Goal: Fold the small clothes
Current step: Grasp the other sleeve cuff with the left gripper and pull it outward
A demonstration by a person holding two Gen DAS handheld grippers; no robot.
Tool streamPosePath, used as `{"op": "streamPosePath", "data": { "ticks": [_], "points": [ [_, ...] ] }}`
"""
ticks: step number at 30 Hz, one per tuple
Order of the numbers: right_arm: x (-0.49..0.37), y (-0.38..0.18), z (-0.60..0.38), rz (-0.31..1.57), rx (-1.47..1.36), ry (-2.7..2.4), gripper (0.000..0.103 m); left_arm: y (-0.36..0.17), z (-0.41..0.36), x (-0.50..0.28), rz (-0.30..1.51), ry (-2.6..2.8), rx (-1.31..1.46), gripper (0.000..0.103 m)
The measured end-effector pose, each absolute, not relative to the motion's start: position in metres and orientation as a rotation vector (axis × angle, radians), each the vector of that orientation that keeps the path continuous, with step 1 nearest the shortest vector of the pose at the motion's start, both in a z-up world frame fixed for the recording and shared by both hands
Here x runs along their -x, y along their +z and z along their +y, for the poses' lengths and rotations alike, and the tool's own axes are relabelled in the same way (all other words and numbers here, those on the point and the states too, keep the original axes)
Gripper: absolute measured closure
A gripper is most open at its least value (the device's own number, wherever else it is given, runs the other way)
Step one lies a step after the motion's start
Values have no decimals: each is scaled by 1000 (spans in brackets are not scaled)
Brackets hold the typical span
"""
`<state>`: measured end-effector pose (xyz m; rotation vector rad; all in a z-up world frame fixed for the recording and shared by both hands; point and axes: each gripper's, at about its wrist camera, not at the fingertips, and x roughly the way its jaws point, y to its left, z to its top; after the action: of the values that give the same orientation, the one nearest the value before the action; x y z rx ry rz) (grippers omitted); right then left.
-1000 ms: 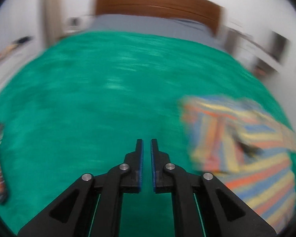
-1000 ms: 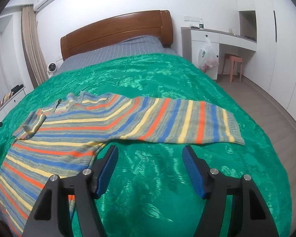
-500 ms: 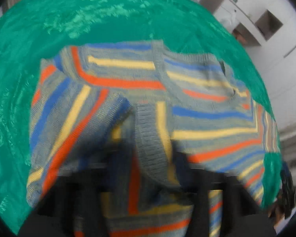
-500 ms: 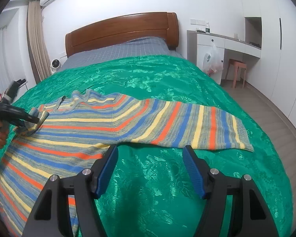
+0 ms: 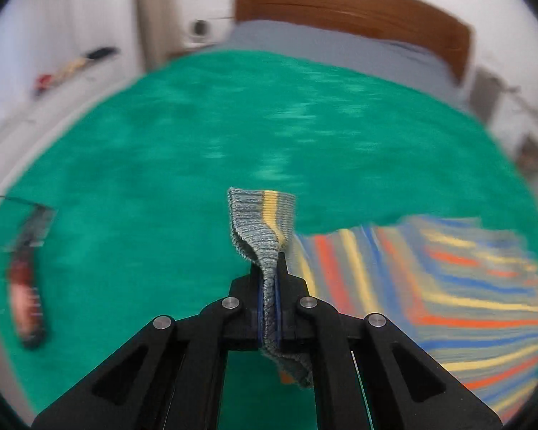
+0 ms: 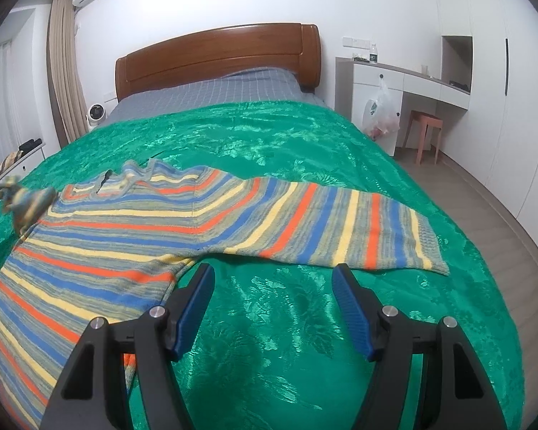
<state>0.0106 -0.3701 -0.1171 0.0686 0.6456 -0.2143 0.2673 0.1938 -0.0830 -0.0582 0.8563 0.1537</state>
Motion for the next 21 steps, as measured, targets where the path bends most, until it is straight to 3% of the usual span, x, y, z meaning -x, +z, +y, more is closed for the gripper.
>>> {"op": "streamPosePath", "data": {
  "ticks": [7, 21],
  "points": [
    [-24, -135, -371, 702, -72, -237, 36, -133, 247, -251, 939, 198, 161, 101],
    [-36, -162, -381, 781, -103, -280, 31, -169, 282, -253, 971, 218, 196, 101]
  ]
}}
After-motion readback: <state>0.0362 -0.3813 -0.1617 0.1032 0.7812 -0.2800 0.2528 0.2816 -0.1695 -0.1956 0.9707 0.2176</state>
